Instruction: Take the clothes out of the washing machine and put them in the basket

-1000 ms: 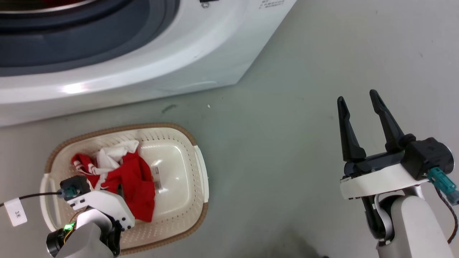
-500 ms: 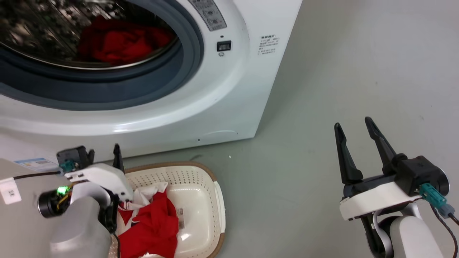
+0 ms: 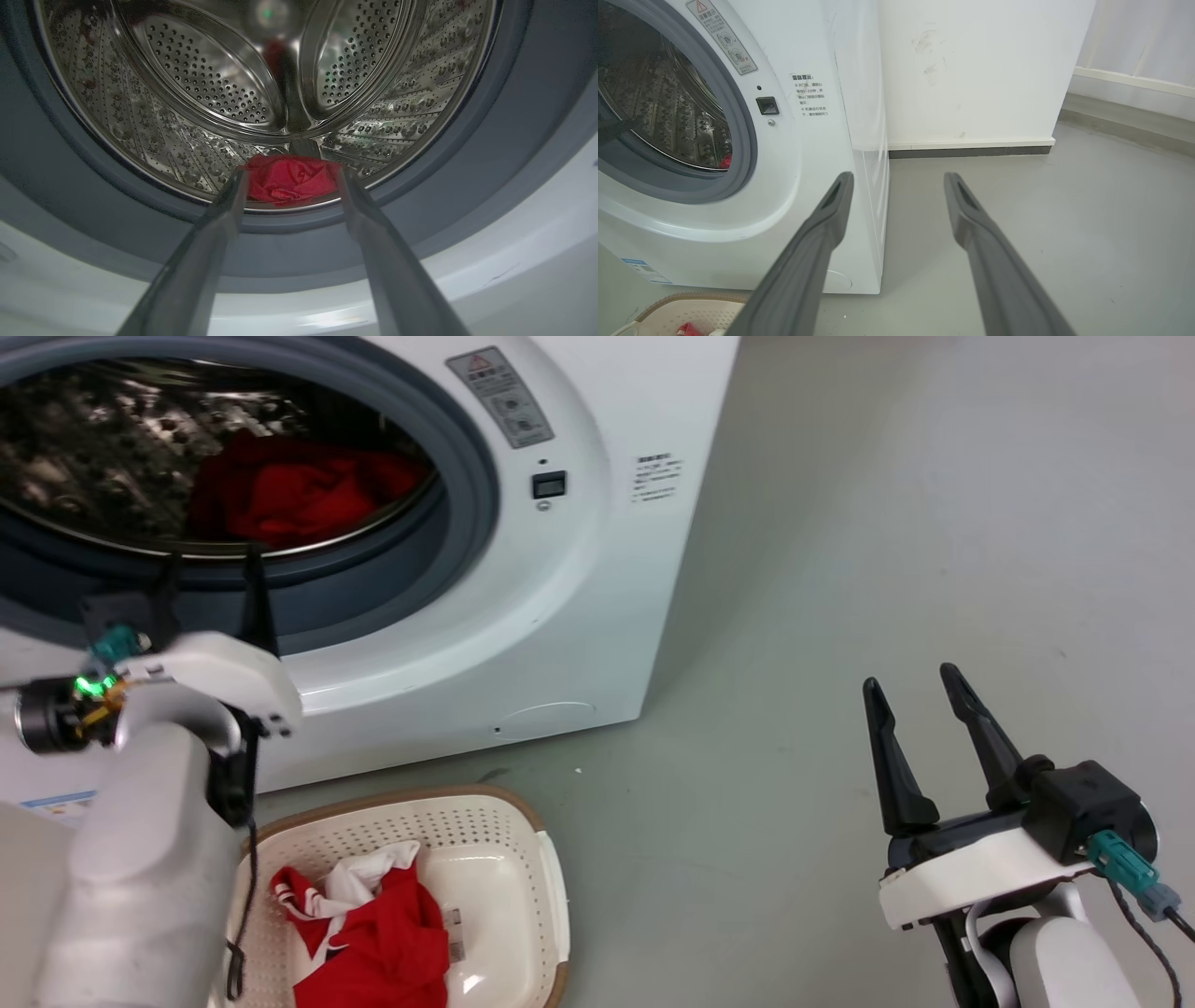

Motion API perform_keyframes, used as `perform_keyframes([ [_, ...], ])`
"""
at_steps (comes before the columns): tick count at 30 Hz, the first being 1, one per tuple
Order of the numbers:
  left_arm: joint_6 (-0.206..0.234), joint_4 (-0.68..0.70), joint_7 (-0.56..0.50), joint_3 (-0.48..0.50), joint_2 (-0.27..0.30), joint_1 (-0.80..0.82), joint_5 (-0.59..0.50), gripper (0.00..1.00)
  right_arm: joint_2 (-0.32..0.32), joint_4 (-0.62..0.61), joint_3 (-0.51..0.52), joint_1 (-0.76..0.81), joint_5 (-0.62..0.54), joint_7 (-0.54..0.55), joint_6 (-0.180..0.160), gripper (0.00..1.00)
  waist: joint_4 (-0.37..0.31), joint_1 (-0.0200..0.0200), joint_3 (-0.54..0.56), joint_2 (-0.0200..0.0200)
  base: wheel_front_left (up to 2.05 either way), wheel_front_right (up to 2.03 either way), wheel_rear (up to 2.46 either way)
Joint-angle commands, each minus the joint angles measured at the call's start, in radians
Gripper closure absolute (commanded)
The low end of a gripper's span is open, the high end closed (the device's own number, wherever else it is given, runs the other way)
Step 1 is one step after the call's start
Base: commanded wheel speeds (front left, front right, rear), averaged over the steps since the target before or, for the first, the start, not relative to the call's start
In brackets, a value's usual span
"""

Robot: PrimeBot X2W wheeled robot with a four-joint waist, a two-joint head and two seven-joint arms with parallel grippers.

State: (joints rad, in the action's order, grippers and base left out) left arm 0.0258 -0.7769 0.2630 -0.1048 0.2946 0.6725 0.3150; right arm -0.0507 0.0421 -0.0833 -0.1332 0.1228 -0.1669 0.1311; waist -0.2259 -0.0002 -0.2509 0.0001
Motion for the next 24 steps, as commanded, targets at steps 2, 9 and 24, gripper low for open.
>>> perform_keyframes([
  [2,-0.014,-0.051,-0.022,-0.01,0.036,0.073,-0.015,0.0,0.001,0.007,-0.013,-0.004,0.013,-0.011,-0.001,0.0,-0.045,0.0002,-0.019,-0.0001,0.0,0.0,0.0],
  [9,-0.035,-0.185,-0.123,-0.016,0.117,0.226,-0.018,0.0,0.001,0.025,-0.025,-0.031,0.051,-0.043,-0.001,0.0,-0.131,0.0002,-0.096,-0.0001,0.0,0.0,0.0],
  [24,-0.075,-0.286,-0.401,-0.092,0.309,0.504,-0.094,0.0,0.002,0.069,-0.091,-0.099,0.145,-0.095,-0.001,0.0,-0.265,0.0002,-0.333,-0.0001,0.0,0.0,0.0],
])
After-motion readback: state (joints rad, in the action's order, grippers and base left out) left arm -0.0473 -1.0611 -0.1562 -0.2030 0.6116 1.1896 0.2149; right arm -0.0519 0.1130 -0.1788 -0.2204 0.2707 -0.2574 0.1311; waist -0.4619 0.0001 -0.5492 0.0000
